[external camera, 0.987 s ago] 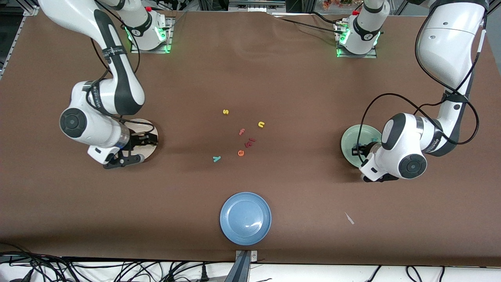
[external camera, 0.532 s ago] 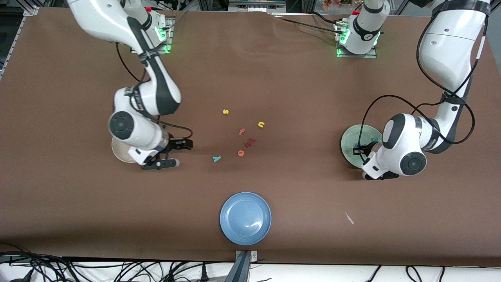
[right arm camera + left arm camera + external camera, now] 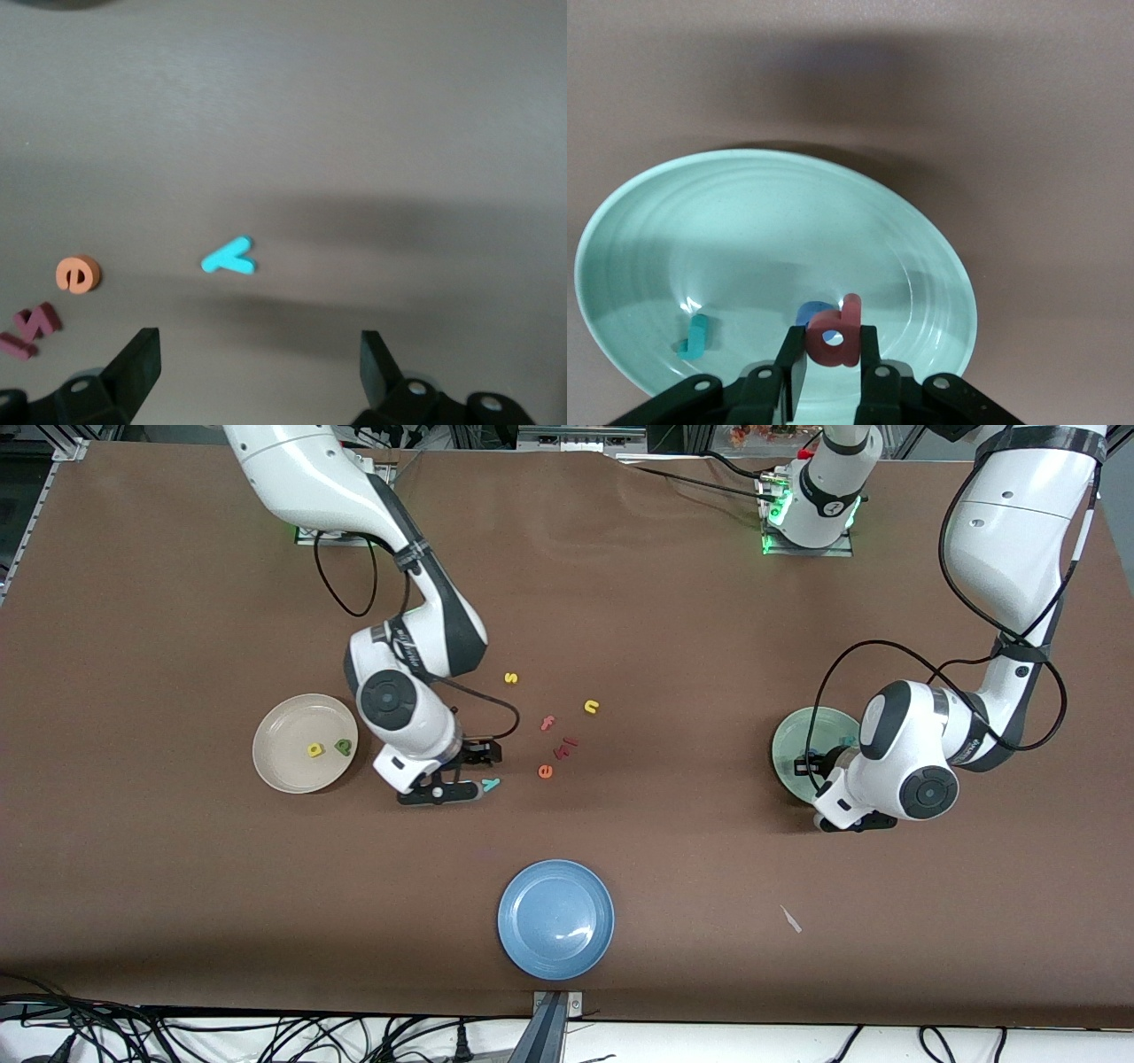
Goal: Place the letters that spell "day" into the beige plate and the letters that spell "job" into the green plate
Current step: 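Drop pink d with the left gripper while the right gripper reaches cyan y, then grasp cyan y with the right gripper while the left gripper returns to rest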
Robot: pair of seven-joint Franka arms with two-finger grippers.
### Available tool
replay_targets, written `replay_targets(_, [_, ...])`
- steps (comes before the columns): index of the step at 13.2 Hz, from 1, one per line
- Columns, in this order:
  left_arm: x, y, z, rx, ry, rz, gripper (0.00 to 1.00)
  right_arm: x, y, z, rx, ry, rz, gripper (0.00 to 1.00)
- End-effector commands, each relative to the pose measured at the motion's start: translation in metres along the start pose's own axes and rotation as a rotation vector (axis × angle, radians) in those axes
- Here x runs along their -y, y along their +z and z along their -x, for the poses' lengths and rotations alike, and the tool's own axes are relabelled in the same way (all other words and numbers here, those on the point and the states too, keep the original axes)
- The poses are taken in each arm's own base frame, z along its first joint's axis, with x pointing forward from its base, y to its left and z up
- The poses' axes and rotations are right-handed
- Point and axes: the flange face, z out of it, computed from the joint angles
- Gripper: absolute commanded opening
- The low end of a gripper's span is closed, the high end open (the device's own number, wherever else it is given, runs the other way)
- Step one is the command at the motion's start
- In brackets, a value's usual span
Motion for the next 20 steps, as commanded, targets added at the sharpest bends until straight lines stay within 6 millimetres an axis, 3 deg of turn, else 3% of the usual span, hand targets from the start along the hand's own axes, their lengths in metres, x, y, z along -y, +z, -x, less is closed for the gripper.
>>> replay_targets(1, [0.001, -0.013, 0.0, -0.027, 0.016, -0.014, 1.0, 0.025, 0.025, -0.014, -0.02, -0.046, 0.037, 1.0])
replay_targets(4, [-0.005, -0.038, 0.005, -0.062, 0.013, -0.014, 1.0, 0.027, 0.042, -0.021, -0.03, -0.084, 0.039, 1.0])
replay_targets(6, [-0.006, -0.076, 0.02, -0.1, 0.017, -0.023, 1.0, 0.022, 0.045, -0.023, -0.025, -0.112, 0.041, 1.0])
replay_targets(8, [-0.001, -0.133, 0.038, -0.149, 0.009, -0.028, 1.0, 0.021, 0.053, -0.022, -0.017, -0.122, 0.044, 1.0])
replay_targets(9, [0.002, -0.171, 0.051, -0.167, 0.0, -0.031, 1.0, 0.02, 0.057, -0.021, -0.012, -0.118, 0.045, 1.0])
replay_targets(13, [0.005, -0.323, 0.146, -0.226, -0.007, -0.043, 1.0, 0.021, 0.068, -0.018, 0.001, -0.121, 0.05, 0.87])
replay_targets(14, [0.007, -0.348, 0.166, -0.236, -0.006, -0.015, 1.0, 0.021, 0.069, -0.019, -0.002, -0.123, 0.05, 0.8])
replay_targets(15, [0.009, -0.36, 0.179, -0.219, 0.0, 0.027, 1.0, 0.021, 0.07, -0.019, -0.003, -0.123, 0.051, 0.72])
replay_targets(17, [0.001, -0.364, 0.196, -0.206, 0.015, 0.046, 1.0, 0.02, 0.068, -0.022, -0.023, -0.12, 0.043, 0.66])
replay_targets(18, [0.003, -0.354, 0.188, -0.209, 0.004, 0.038, 1.0, 0.019, 0.073, -0.022, -0.023, -0.119, 0.043, 0.65])
replay_targets(20, [0.001, -0.362, 0.195, -0.298, 0.023, 0.04, 1.0, 0.021, 0.074, -0.022, -0.028, -0.119, 0.04, 0.63])
